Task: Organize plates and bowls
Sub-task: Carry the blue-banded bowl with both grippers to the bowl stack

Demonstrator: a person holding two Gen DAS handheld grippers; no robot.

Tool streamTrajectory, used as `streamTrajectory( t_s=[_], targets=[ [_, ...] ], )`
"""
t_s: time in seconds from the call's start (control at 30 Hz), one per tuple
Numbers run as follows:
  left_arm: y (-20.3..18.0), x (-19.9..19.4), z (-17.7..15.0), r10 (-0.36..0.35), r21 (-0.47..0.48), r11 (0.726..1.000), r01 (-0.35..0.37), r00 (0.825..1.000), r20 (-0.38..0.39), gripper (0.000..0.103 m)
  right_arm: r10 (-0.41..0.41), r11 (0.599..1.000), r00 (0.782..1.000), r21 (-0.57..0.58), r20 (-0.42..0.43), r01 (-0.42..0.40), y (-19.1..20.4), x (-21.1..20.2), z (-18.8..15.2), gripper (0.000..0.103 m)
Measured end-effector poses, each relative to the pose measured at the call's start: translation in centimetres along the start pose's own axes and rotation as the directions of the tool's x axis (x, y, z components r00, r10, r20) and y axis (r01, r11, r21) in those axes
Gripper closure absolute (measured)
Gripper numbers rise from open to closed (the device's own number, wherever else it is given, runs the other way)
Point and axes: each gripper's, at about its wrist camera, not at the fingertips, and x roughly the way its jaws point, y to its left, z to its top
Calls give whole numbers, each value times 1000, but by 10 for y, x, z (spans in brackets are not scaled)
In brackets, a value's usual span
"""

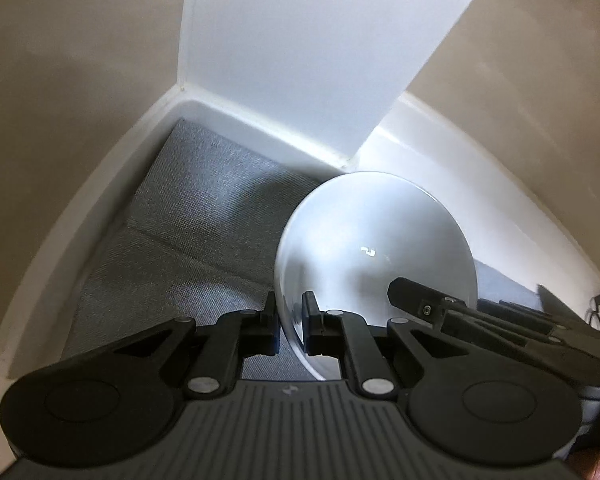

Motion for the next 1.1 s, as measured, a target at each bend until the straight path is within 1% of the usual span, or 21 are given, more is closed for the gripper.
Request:
streamTrajectory(
  t_s=[0.37,0.5,0.67,0.93,1.1],
  targets=[
    [-3,-60,-25,-48,24,999,46,996,69,91,1,999,996,-40,85,2,26,-66,-21,88],
    [1,-81,-35,-50,31,998,47,995,90,91,11,999,993,-44,117,-6,37,-85,-31,88],
    [-1,-107,-48,-38,50,998,31,991,128,91,24,999,989,-48,149,-17,52,-103,-44,88],
    [7,-137,-76,-29,67,998,19,989,143,91,39,998,987,-60,158,-30,70,-125,-71,88],
    [18,-158,-96,-31,75,997,20,990,140,91,52,996,989,-77,141,-41,82,-135,-89,88]
  ],
)
